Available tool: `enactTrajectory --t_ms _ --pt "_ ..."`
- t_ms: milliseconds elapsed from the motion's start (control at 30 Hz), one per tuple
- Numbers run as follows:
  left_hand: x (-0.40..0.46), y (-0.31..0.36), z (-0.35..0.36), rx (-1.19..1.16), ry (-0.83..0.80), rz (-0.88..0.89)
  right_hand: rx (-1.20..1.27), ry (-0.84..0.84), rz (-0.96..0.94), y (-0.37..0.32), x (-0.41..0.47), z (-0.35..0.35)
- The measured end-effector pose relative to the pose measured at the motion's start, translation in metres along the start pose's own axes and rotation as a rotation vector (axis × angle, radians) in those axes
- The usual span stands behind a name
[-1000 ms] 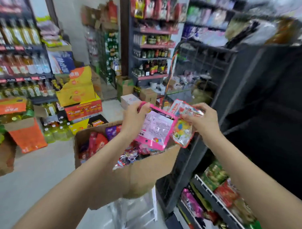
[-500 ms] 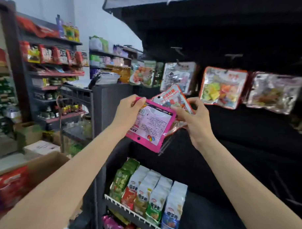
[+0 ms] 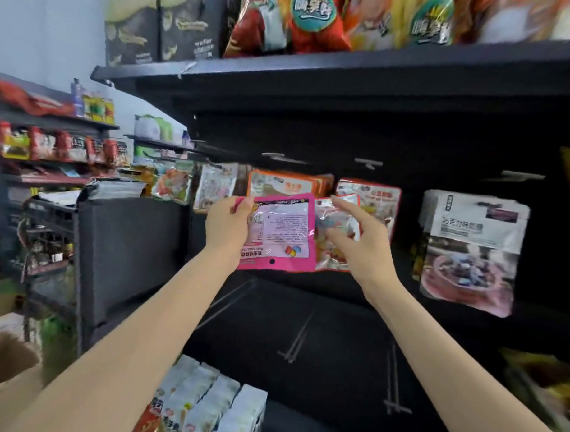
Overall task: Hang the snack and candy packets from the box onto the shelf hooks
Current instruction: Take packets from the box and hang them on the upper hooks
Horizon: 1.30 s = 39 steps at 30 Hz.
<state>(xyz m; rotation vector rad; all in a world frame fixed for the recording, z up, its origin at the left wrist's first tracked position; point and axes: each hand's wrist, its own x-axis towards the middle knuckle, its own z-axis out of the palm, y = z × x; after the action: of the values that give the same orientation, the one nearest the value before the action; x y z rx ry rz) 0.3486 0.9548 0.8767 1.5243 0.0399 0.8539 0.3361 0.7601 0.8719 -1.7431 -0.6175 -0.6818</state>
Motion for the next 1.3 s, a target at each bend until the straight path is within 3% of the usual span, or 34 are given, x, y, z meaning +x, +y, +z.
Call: enactTrajectory --t_ms 200,367,667,833,967,1033,1133,1200,1300 --pt "0.001 0.003 0.012 -0.137 0.151 -0.112 0.030 0.156 -0.026 0.011 0.004 -0.013" --pt "0.002 0.007 0.020 -0.123 0.167 -0.126 0.016 0.269 -0.013 0.015 0.012 -0.013" --pt "0.001 0.010 0.029 -0.105 0.120 -0.137 -0.105 0.275 -0.006 0.016 0.014 -0.016" --pt "-0.006 0.013 0.037 -0.207 0.057 -0.231 -0.346 0.232 0.004 0.028 0.034 -0.024" --pt "-0.021 0.031 0.044 -0.438 -0.115 -0.401 -0.729 0.152 0.066 0.039 0.043 -0.026" --pt "-0.028 0.038 0.043 -0.538 -0.210 -0.478 -0.831 0.225 0.012 0.039 0.040 -0.025" --pt "-0.032 0.043 0.041 -0.642 -0.300 -0.537 -0.629 0.302 -0.260 0.036 0.030 -0.023" --pt "-0.030 0.044 0.039 -0.648 -0.336 -0.585 -0.342 0.201 -0.381 0.026 0.025 -0.021" --pt "-0.027 0.048 0.036 -0.666 -0.401 -0.737 -0.144 0.028 -0.349 0.006 0.023 -0.021"
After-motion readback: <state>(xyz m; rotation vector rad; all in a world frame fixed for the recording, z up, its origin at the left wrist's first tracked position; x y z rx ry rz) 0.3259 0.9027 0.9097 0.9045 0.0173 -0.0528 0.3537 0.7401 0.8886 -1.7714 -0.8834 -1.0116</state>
